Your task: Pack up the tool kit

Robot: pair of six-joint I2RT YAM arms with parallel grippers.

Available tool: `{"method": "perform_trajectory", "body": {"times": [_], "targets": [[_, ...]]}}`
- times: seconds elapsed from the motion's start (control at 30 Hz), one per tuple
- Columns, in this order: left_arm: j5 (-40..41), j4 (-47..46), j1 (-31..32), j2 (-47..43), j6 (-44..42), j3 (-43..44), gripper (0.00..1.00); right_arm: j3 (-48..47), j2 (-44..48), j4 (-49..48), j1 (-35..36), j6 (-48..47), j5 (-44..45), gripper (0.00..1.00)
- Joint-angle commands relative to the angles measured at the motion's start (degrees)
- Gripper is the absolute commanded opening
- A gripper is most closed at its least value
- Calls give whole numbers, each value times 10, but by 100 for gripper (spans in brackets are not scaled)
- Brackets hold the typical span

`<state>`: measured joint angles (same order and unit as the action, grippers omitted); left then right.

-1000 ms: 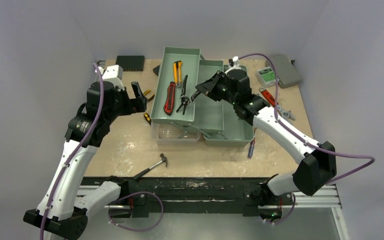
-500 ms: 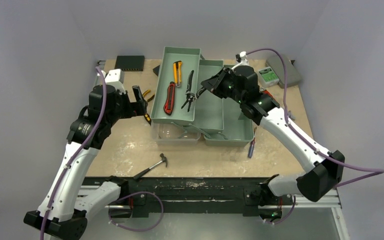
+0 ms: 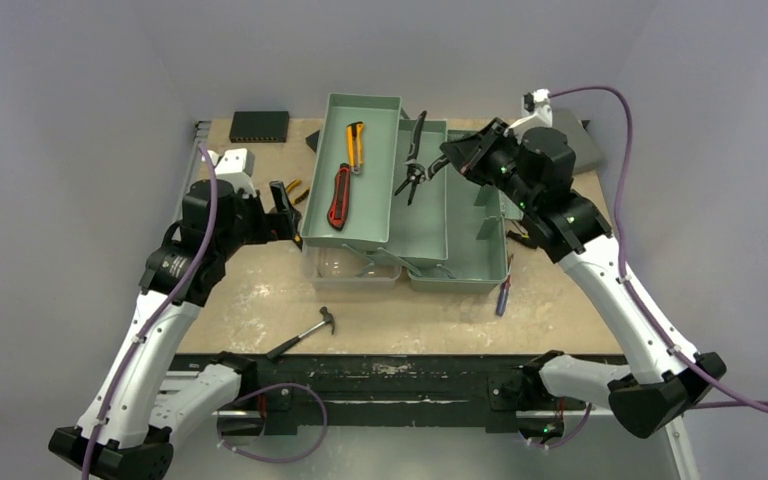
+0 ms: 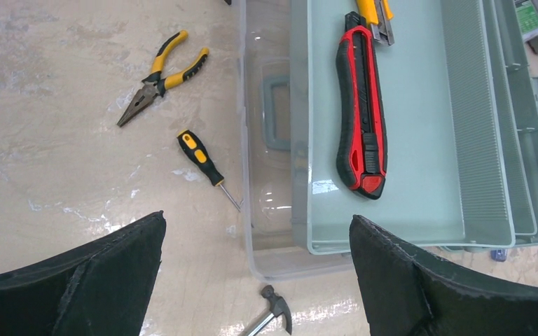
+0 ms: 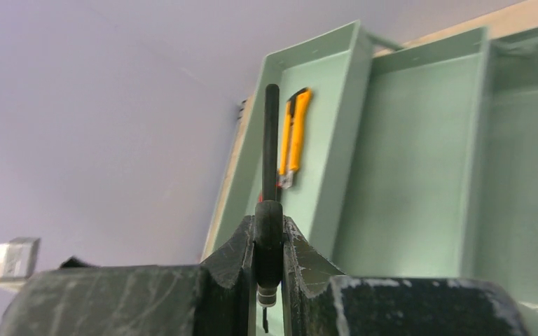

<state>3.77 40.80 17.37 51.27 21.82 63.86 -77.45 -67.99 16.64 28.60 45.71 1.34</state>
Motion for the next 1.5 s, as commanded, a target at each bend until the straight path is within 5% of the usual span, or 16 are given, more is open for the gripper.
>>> {"method": "perform_trajectory", "body": {"times": [0.0,0.2,0.63,1.1,1.17,1.27,1.3,1.47], "targets": [[-21,-18,-4,-6,-13,17,100,-23,29,24,-57,-58,1,0],[-28,-12,-10,15,1,32,100,-36,-17,77,-103,-125,-85,0],[-125,-14,-11,59,-46,53,100,-51,-204,-2,-107,-79,-241,0],[-128,-55,-15,33,-59,0,100,-122,-367,4,-91,-76,-291,0],[-128,-55,-15,32,-60,0,100,-135,-372,19,-89,-84,-282,12],[-128,-55,-15,32,-61,0,99,-151,-370,44,-88,-100,-267,59],[-128,-54,-15,32,-62,0,99,-158,-367,51,-88,-105,-260,67],[-126,-53,-15,27,-64,-3,99,-174,-323,90,-95,-132,-203,84]]}}
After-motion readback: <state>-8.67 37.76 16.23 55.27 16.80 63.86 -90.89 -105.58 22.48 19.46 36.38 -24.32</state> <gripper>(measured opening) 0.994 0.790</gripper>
